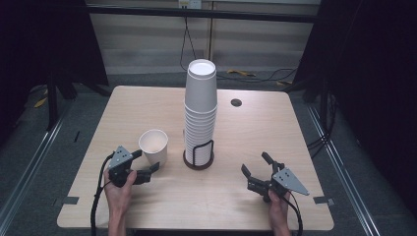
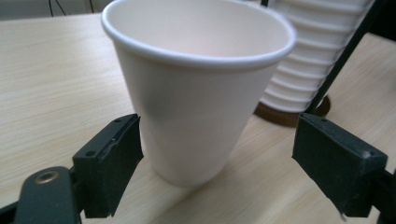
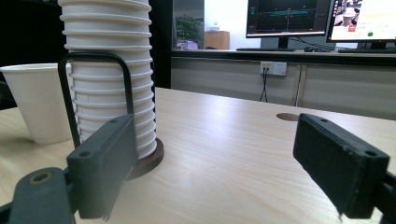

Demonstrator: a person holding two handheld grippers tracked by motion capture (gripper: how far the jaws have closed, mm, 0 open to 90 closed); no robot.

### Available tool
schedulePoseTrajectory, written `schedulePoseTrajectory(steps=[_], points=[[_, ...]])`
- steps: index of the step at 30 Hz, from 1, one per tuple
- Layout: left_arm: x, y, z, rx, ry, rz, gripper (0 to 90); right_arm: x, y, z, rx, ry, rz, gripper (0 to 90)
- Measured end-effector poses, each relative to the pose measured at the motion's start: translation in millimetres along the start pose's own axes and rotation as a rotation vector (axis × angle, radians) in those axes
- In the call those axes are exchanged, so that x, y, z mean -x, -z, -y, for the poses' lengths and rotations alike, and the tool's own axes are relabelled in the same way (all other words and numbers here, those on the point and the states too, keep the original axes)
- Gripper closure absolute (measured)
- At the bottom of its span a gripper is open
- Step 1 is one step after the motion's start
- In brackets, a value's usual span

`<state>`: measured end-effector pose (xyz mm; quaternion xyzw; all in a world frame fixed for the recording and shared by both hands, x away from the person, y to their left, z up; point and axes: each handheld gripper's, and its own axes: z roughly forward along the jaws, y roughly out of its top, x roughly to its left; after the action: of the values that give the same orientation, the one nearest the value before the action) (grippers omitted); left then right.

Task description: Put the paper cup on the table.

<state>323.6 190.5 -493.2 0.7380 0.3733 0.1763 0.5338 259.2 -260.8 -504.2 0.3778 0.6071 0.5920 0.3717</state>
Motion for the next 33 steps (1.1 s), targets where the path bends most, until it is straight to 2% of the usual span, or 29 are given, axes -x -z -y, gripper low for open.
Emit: schedulePoseTrajectory(steps=[4,6,8,10,11,13,18,21,22,24,26,27,31,33], points=[[10.4,3.4,2.2,0.039,-0.005,-0.009,15.5,0.0,0.0,0.0,0.0,0.0,0.0,13.7],[16.2,5.6,3.1,0.067,0.006,-0.021,15.5,0.0,0.0,0.0,0.0,0.0,0.0,13.7],[21.8,7.9,5.7,0.11,0.026,0.01,15.5,0.0,0.0,0.0,0.0,0.0,0.0,13.7],[28.0,7.9,7.4,0.107,0.012,-0.011,15.6,0.0,0.0,0.0,0.0,0.0,0.0,13.8],[31.4,7.1,8.1,0.122,0.013,-0.019,15.6,0.0,0.0,0.0,0.001,0.0,0.0,13.7],[38.1,4.7,10.5,0.141,0.017,0.016,15.6,0.0,0.0,0.0,0.001,0.0,0.0,13.8],[50.8,-2.0,15.8,0.135,-0.016,0.006,15.6,0.0,0.0,0.0,0.001,0.0,0.0,13.8],[58.3,-5.2,20.3,0.154,-0.014,0.034,15.6,0.0,0.0,0.0,0.0,0.0,0.0,13.8],[60.2,-6.8,22.4,0.157,-0.017,0.032,15.6,0.0,0.0,0.0,0.0,0.0,0.0,13.8],[66.0,-7.3,23.9,0.191,-0.018,0.012,15.7,0.0,0.1,0.0,0.001,0.0,0.0,13.7],[69.7,-8.7,24.3,0.208,-0.035,0.026,15.7,0.0,0.0,0.0,0.0,0.0,0.0,13.8],[73.4,-9.0,25.0,0.22,-0.037,0.017,15.7,0.0,0.0,0.0,0.0,0.0,0.0,13.8],[73.8,-3.7,30.1,0.311,-0.037,0.024,15.7,0.0,0.1,0.0,0.0,0.0,0.0,13.8],[76.8,-1.1,32.6,0.336,-0.088,0.025,15.6,0.0,0.1,0.0,0.0,0.001,0.0,13.9]])
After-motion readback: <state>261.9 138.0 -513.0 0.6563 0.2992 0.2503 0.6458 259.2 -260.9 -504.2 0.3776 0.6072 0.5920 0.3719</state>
